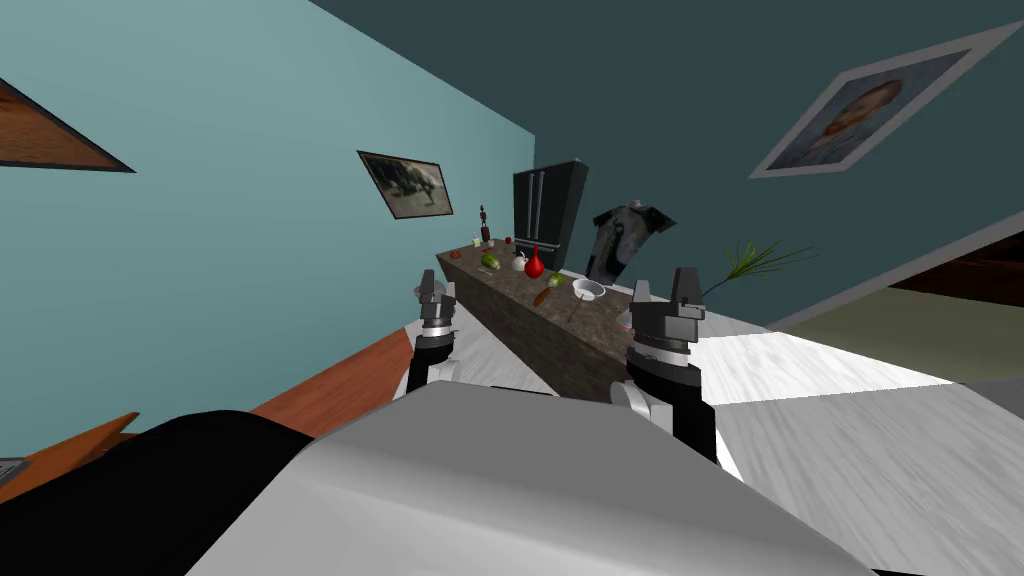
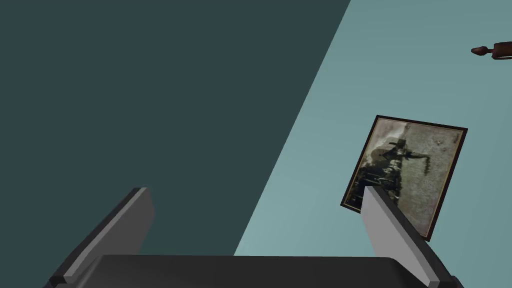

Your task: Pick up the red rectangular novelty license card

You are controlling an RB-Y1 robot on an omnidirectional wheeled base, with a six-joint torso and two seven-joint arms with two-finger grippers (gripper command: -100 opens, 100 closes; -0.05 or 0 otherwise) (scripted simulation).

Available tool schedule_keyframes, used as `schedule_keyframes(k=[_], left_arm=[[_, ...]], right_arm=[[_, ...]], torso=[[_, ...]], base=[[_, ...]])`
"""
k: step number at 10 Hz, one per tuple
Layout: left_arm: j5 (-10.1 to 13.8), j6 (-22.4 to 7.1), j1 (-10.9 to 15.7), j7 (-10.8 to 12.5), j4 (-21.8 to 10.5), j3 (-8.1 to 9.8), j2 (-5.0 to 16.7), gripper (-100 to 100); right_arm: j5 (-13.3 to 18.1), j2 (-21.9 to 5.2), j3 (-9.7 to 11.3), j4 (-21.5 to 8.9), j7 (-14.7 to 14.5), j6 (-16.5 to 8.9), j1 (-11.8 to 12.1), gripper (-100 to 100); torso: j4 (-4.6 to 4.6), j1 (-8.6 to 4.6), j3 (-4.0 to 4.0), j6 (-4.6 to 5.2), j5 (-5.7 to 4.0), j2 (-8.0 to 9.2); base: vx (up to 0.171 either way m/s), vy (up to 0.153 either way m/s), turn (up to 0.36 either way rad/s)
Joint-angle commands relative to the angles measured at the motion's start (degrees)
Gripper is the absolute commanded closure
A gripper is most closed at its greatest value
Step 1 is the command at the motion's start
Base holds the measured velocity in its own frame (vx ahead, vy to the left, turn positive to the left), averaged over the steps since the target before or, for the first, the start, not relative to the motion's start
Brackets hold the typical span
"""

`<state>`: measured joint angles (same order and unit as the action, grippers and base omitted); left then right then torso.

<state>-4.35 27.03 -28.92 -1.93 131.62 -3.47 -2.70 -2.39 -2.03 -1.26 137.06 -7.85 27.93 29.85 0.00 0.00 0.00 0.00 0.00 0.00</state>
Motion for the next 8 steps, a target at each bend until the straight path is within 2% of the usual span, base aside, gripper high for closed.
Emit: schedule_keyframes(k=[1, 5, 6, 8], left_arm=[[0.0, 0.0, 0.0, 0.0, 0.0, 0.0, 0.0, 0], [0.0, 0.0, 0.0, 0.0, 0.0, -0.01, -0.01, 0], [0.0, 0.0, 0.01, 0.0, 0.0, -0.01, -0.01, 0], [0.0, 0.0, 0.01, 0.0, 0.0, -0.01, 0.0, 0]], right_arm=[[-1.45, -2.31, -1.08, -0.59, 1.89, -2.11, -0.02, -100], [-6.46, -7.05, -4.82, -2.44, 7.9, -8.8, -0.08, -100], [-6.46, -7.05, -4.82, -2.44, 8.33, -9.32, -0.08, -100], [-9.96, -9.52, -7.44, -3.7, 11.8, -13.24, -0.13, -100]], torso=[[0.0, 0.0, 0.0, 0.0, 0.0, 0.0], [0.01, 0.23, 0.02, -0.01, 0.05, 0.03], [0.01, 0.31, 0.03, -0.01, 0.07, 0.05], [0.02, 0.18, 0.05, -0.02, 0.04, 0.08]], base=[[-0.01, 0.024, 0.09], [-0.015, 0.067, 0.138], [-0.02, 0.053, 0.044], [-0.025, 0.055, 0.154]])
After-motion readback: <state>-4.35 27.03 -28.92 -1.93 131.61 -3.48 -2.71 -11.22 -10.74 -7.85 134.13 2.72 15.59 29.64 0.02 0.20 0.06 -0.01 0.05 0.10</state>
